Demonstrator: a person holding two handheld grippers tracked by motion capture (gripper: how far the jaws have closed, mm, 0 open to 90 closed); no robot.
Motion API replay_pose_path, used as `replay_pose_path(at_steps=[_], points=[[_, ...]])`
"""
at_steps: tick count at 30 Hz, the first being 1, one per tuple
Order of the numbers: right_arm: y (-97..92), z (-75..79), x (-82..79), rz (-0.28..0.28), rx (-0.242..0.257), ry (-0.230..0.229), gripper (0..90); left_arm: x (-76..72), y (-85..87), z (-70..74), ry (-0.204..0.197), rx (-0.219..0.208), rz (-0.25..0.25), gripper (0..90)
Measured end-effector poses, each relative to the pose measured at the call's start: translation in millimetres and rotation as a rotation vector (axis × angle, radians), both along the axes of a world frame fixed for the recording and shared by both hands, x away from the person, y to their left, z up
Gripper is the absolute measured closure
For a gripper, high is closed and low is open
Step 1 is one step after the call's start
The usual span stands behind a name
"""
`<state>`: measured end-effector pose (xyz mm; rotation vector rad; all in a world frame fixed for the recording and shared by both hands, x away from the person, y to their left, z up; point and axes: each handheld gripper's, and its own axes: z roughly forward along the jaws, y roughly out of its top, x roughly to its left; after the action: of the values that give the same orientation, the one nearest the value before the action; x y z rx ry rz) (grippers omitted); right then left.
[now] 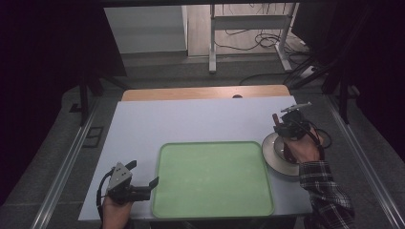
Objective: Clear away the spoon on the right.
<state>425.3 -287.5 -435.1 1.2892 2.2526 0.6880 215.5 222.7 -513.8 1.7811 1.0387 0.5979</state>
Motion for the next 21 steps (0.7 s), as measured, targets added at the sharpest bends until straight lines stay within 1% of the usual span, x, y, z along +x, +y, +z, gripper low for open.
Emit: replay_pose_path(at_steps=[2,3,4,5,8,9,11,12,14,21], points=[[0.7,0.0,0.3,0.000,-0.003,0.006,73.8,0.0,0.1,0.0,0.000,0.000,0.002,0.2],[0.7,0.0,0.3,0.000,-0.003,0.006,73.8,0.0,0.1,0.0,0.000,0.000,0.002,0.2],[1.0,0.4,0.0,0.000,-0.002,0.009,76.2,0.0,0.2,0.0,0.000,0.000,0.003,0.2],[1.4,1.1,0.0,0.000,0.008,0.018,77.0,0.0,0.3,0.0,0.000,-0.001,0.004,0.2],[1.7,2.3,-0.2,0.005,0.010,0.020,77.6,0.0,0.6,0.0,0.000,-0.002,0.005,0.2],[2.2,3.9,-0.2,0.010,0.017,0.030,77.7,0.0,0.5,0.0,0.000,-0.002,0.005,0.2],[2.2,4.7,0.0,0.014,0.016,0.033,77.7,0.0,0.4,0.0,0.000,-0.001,0.005,0.2],[2.7,6.6,0.3,0.018,0.011,0.043,77.8,0.0,0.4,0.0,0.000,-0.001,0.005,0.2],[2.7,7.7,0.4,0.021,0.010,0.043,77.9,-0.1,0.5,0.0,-0.001,-0.002,0.006,0.2],[3.0,19.2,0.6,0.031,0.020,0.053,78.0,-0.2,0.6,0.2,-0.003,-0.001,0.008,0.2]])
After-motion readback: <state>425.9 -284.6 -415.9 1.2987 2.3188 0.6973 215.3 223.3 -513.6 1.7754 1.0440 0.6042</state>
